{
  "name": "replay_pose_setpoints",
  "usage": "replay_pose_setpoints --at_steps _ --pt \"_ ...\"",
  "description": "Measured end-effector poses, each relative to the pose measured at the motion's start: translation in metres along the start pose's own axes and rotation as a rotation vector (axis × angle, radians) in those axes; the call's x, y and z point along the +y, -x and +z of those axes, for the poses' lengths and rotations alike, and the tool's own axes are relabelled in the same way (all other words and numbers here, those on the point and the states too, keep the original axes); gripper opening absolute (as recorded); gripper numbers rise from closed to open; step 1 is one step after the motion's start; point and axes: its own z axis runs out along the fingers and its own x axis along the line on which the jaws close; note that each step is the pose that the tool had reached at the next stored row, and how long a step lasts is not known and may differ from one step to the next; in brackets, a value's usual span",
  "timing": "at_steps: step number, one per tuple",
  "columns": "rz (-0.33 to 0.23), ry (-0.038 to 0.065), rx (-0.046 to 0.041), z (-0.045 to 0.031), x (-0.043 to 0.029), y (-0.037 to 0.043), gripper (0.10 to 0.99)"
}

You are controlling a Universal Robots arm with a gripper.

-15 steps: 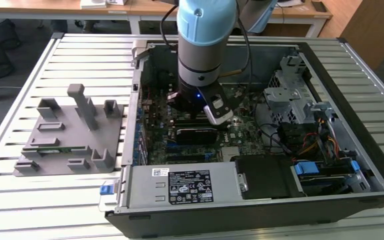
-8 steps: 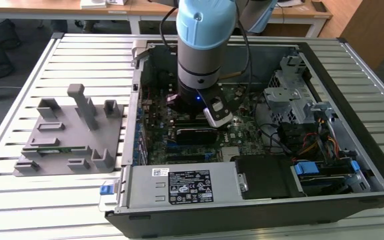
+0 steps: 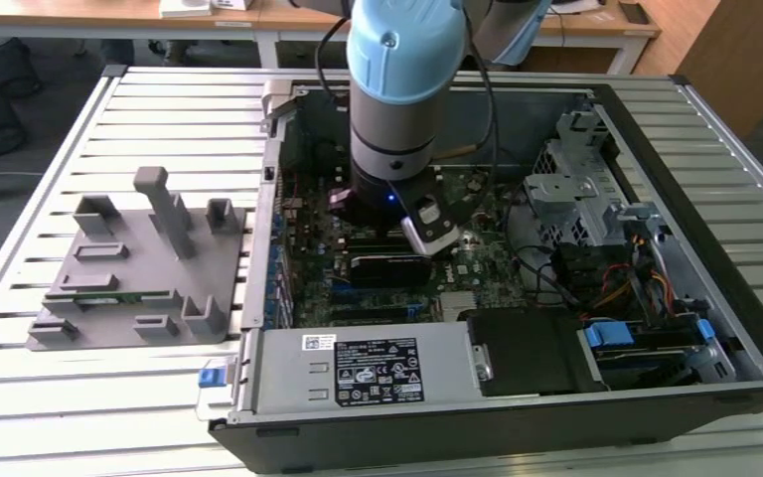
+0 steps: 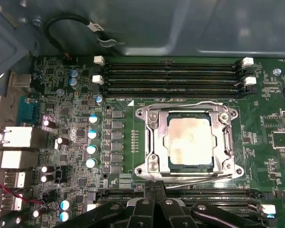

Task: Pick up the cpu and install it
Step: 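Install the second cpu locking lever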

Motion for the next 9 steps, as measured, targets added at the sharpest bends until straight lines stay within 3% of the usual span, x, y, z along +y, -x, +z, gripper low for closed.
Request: replay_pose_setpoints --at_steps 6,9 --pt "0.0 0.014 0.0001 0.0036 -0.0009 -0.0016 0.106" --pt "0.0 0.03 0.0001 0.0044 -0.0011 -0.0031 0.106"
